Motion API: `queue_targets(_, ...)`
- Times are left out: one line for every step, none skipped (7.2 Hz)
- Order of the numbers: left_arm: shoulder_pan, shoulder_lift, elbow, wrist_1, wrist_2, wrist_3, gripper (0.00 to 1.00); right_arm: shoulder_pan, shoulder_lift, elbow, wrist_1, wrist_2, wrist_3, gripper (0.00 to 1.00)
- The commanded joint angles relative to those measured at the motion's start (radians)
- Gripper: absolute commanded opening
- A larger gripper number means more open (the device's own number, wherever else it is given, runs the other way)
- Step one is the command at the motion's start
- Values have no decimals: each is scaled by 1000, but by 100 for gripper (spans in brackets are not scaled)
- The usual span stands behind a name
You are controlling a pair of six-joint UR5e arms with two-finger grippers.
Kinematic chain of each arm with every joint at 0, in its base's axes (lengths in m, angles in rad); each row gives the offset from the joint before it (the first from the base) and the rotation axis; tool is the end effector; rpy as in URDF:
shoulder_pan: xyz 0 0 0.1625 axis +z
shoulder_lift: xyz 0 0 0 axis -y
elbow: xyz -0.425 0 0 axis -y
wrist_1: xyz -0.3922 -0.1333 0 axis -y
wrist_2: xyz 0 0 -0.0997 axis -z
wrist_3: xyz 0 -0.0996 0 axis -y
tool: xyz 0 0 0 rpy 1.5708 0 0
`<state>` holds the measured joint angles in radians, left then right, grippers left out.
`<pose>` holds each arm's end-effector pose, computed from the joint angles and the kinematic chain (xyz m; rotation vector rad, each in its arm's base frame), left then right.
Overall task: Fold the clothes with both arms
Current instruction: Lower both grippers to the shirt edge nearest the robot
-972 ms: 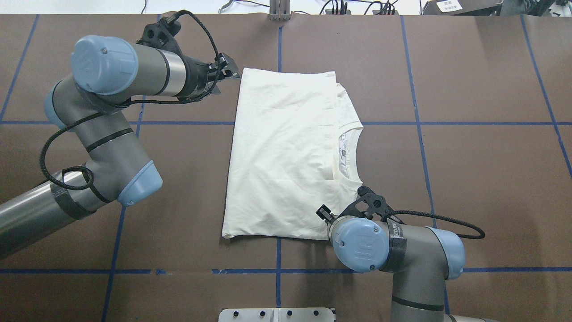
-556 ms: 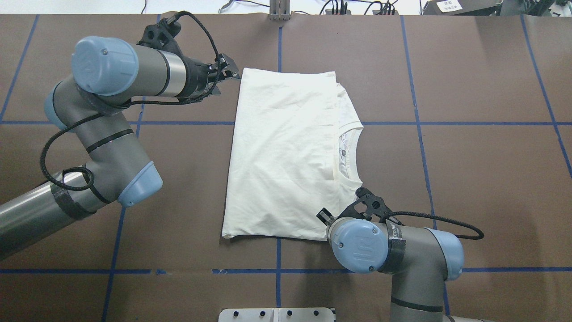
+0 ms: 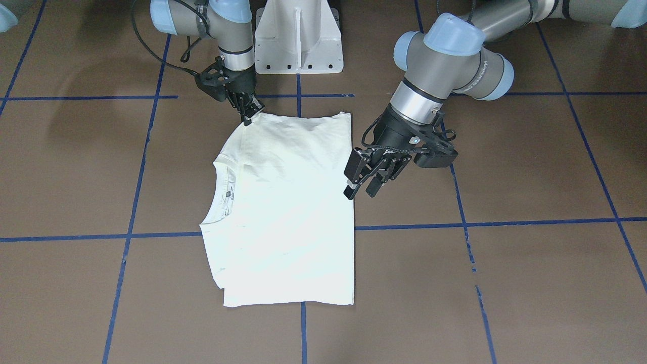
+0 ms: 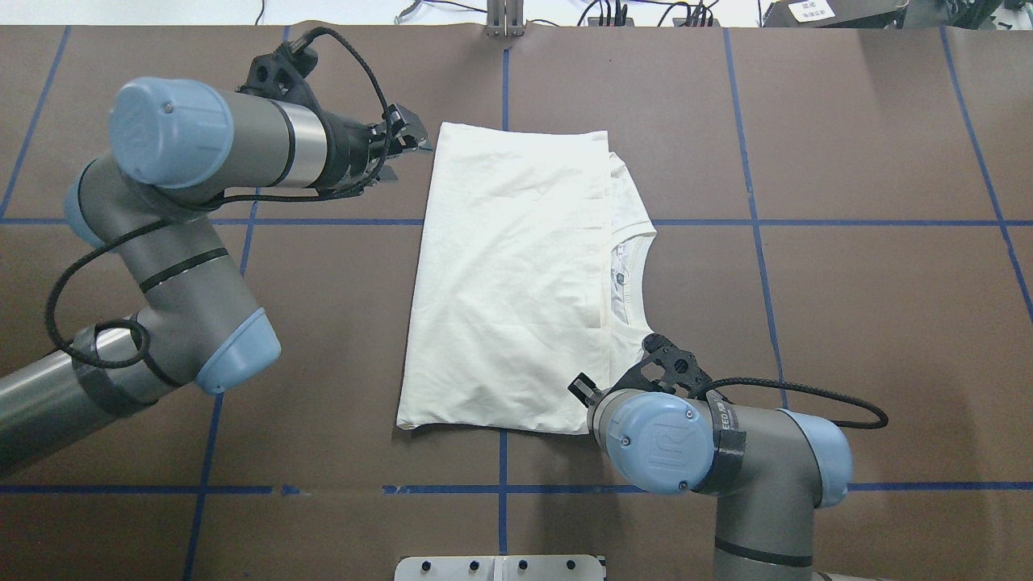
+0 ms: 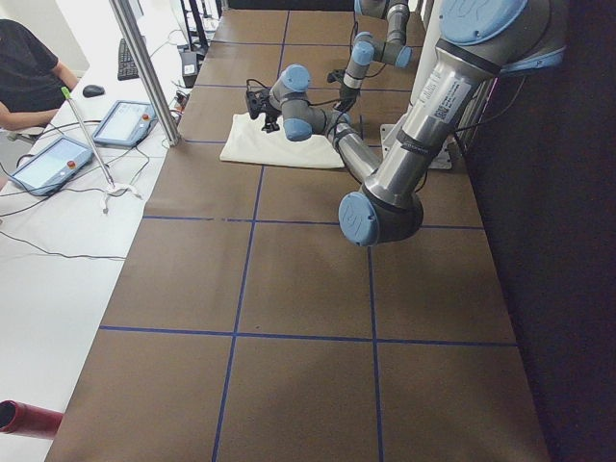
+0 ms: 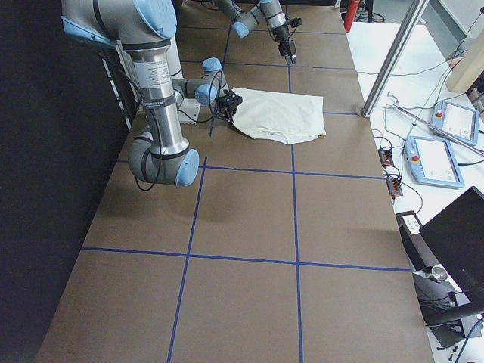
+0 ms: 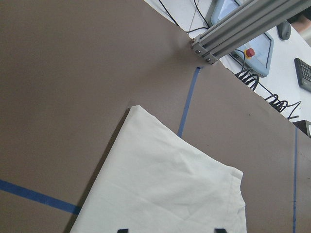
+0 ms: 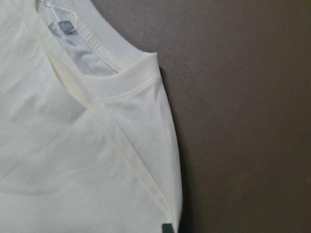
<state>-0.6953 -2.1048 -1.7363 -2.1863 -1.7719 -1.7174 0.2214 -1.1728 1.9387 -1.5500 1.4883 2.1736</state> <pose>0.4158 -0.4945 0.2041 0.1933 1.3293 -0.5822 -0.5427 -0.2672 0.2819 -0.0744 -0.8104 0.8122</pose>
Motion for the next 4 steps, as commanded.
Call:
queue_targets(116,104,-188,93,5,-18,73,1,-43,66,-1,4,-1,0)
queue_targets(170,114,-195,105,6,-10,75,1,-54,72,1,6,-1,0)
queue_targets(207,117,-222,111,17,-25,81,1,-51,74,1,6,-1,0)
queue_targets(288,174,-256,126,125,-43,100,1,-51,72,1,6,-1,0)
